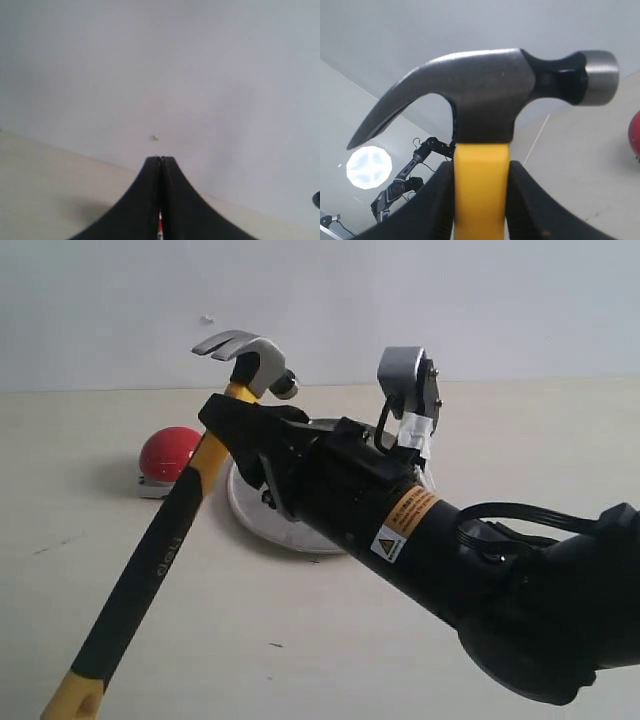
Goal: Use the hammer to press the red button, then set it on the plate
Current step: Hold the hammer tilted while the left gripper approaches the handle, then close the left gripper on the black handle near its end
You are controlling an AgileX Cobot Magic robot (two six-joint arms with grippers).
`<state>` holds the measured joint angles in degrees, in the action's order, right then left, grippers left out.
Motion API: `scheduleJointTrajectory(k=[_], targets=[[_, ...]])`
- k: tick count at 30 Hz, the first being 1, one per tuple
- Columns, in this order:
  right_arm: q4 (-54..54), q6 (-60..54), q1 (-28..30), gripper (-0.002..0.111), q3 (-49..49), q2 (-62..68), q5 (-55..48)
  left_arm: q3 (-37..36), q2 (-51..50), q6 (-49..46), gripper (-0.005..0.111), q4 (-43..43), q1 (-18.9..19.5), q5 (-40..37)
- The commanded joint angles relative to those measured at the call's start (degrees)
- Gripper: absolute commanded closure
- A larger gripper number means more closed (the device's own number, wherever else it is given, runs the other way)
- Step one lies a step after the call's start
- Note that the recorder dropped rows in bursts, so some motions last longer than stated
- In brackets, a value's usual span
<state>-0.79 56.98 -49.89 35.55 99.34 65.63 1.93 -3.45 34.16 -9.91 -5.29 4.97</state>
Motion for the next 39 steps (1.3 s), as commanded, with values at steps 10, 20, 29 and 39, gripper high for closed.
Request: scheduleJointTrajectory(k=[10, 20, 29, 39], targets=[[3.81, -0.23, -0.11, 0.108, 0.84, -0.6, 4.34, 28.99, -30.84, -15.32, 0.107, -0.83, -10.21, -28.24], [3.74, -0.32, -0.11, 0.108, 0.84, -0.6, 4.34, 53.74, -54.32, -47.56, 0.107, 13.93, -10.8, -70.57], [6.67, 1.62, -0.11, 0.108, 0.84, -0.6, 3.08, 52.61, -63.73, -66.34, 0.063, 36.99, -10.8, -65.6], [9.02, 1.62, -0.11, 0.108, 0.84, -0.13, 0.19, 50.74, -68.11, -87.25, 0.057, 46.06, -10.8, -66.25]])
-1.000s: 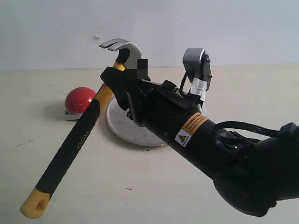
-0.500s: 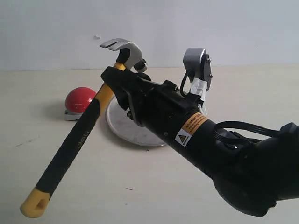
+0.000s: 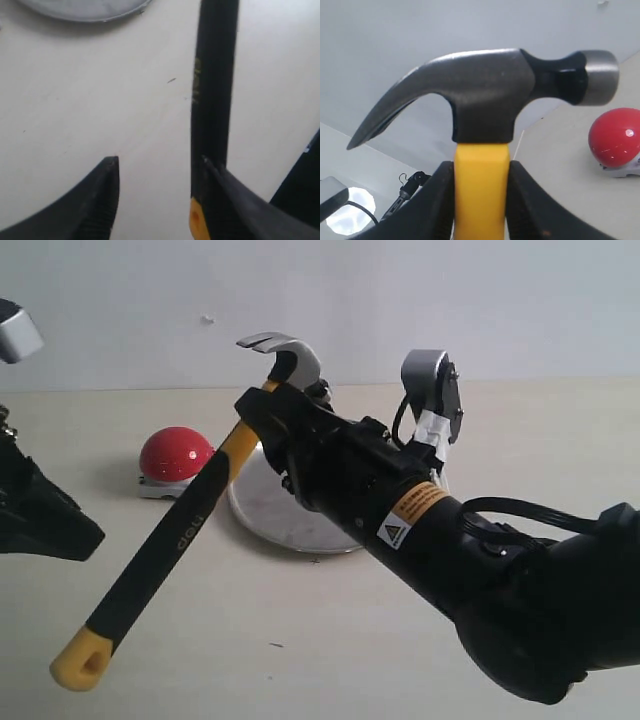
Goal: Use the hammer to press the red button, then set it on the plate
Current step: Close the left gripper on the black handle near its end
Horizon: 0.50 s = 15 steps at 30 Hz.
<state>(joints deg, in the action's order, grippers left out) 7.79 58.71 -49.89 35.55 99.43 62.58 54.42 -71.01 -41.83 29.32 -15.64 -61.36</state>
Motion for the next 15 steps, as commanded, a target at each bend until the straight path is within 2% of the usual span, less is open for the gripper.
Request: scheduleJointTrajectory(k=[1, 6, 15], targets=[[0.71, -0.11, -0.11, 0.108, 0.84, -0.11, 3.24, -2.42, -0.69, -13.32, 0.057, 8.41, -0.46, 0.08], [1.57, -0.11, -0.11, 0.108, 0.84, 0.53, 3.6, -4.61, -2.09, -15.05, 0.05, 10.41, -0.46, 1.86], [2.58, -0.32, -0.11, 0.108, 0.84, 0.53, 3.49, -4.93, -3.72, -15.05, 0.049, 11.38, -0.46, 3.2]])
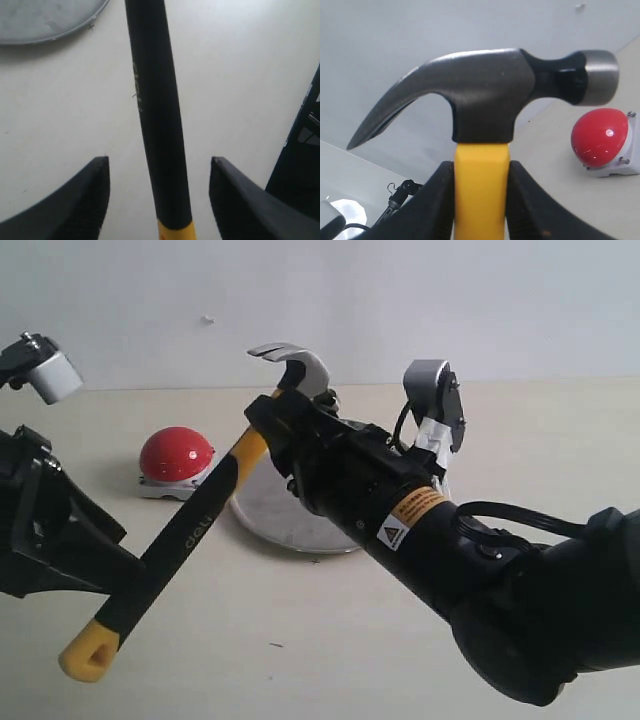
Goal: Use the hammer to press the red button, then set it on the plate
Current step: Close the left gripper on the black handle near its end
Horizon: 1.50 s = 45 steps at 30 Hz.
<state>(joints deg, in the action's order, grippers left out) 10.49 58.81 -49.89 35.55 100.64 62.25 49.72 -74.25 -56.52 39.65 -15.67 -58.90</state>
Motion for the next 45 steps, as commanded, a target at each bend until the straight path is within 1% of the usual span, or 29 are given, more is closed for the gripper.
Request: scheduleJointTrajectory(k=[1, 3, 5, 6, 11, 15, 19, 21, 29, 33, 38, 40, 42, 43, 44, 45], targets=[[-0.12, -0.42, -0.11, 0.108, 0.84, -0.68, 3.71, -0.22, -0.71, -0.36, 0.049, 1.05, -0.42, 0.78], [-0.01, -0.42, -0.11, 0.108, 0.84, -0.68, 3.1, -0.22, -1.2, -0.78, 0.049, 0.93, -0.54, 0.78], [0.37, -0.2, -0.11, 0.108, 0.84, -0.68, 2.29, -0.22, -1.93, -1.39, 0.049, -0.34, -1.78, 1.09], [0.75, -0.2, -0.11, 0.108, 0.84, -0.68, 1.57, -0.22, -2.36, -1.39, 0.049, -1.09, -2.62, 1.59], [1.93, -0.2, -0.11, 0.108, 0.84, -0.68, -0.49, -0.22, -4.22, -1.39, 0.049, -3.98, -9.49, 8.03], [3.59, -0.72, -0.11, 0.108, 0.84, -0.68, -2.59, -0.22, -5.58, 0.34, 0.049, -6.03, -11.69, 10.89], [3.57, -0.85, -0.11, 0.108, 0.84, -0.68, -2.06, -0.22, -7.34, 4.87, 0.049, -10.65, -11.93, 11.76], [3.57, -0.85, -0.11, 0.108, 0.84, -0.68, -1.96, -0.22, -8.54, 6.25, 0.048, -11.63, -11.93, 12.3], [3.72, -1.88, -0.11, 0.108, 0.84, -0.68, -1.95, -0.22, -11.89, 6.13, 0.048, -9.67, -11.93, 14.62], [3.88, -2.1, -0.11, 0.108, 0.84, -0.68, -2.16, -0.22, -13.07, 5.86, 0.048, -7.31, -11.93, 16.83], [4.12, -2.24, -0.11, 0.108, 0.84, -0.68, -2.27, -0.22, -13.79, 5.86, 0.049, -7.3, -11.93, 17.19], [4.27, -2.37, -0.11, 0.108, 0.84, -0.68, -2.27, -0.22, -13.79, 5.86, 0.052, -7.3, -11.93, 17.19], [4.27, -2.37, -0.11, 0.108, 0.84, -0.68, -2.27, -0.22, -13.79, 5.86, 0.064, -7.07, -11.93, 17.19], [4.27, -2.36, -0.11, 0.108, 0.84, -0.68, -2.38, -0.22, -13.79, 5.86, 0.078, -7.07, -11.93, 17.19], [4.27, -2.23, -0.11, 0.108, 0.84, -0.68, -2.36, -0.22, -13.79, 5.86, 0.086, -7.07, -11.93, 17.19], [4.27, -2.23, -0.11, 0.108, 0.84, -0.68, -2.36, -0.22, -13.79, 5.86, 0.098, -7.07, -11.93, 17.19]])
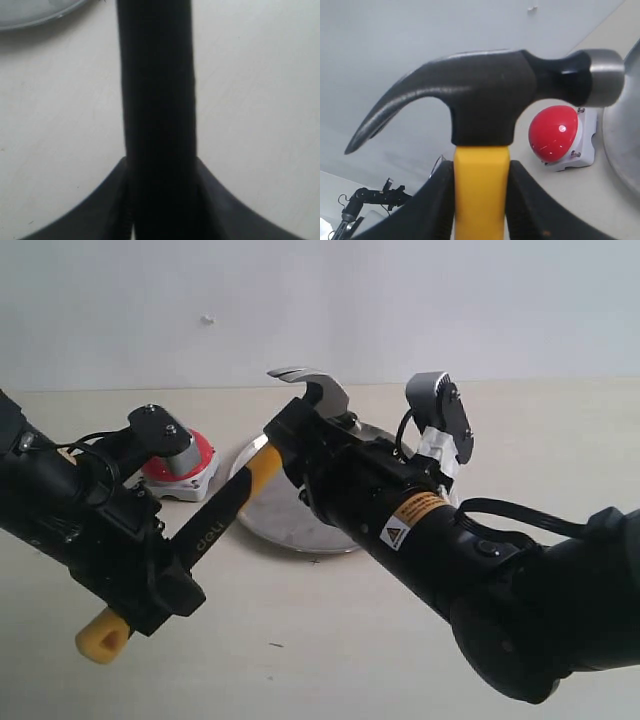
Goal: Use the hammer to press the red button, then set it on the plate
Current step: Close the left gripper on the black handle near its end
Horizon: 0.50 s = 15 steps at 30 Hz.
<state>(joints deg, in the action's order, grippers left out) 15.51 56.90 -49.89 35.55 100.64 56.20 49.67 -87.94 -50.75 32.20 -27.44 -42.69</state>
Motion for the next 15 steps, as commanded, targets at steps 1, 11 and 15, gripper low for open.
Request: scheduleJointTrajectory(k=[1, 11, 15], targets=[[-0.59, -0.31, -0.11, 0.108, 0.84, -0.68, 3.53, -0.18, -0.1, -0.03, 0.107, 0.38, -0.17, 0.98], [1.14, 0.24, -0.11, 0.07, 0.84, -0.68, -6.52, -0.18, 3.2, -0.01, 0.107, -0.25, -0.17, 2.4], [1.14, 0.13, -0.11, 0.064, 0.84, -0.68, -8.7, -0.18, 4.58, 0.17, 0.107, -0.26, 0.07, 2.4]])
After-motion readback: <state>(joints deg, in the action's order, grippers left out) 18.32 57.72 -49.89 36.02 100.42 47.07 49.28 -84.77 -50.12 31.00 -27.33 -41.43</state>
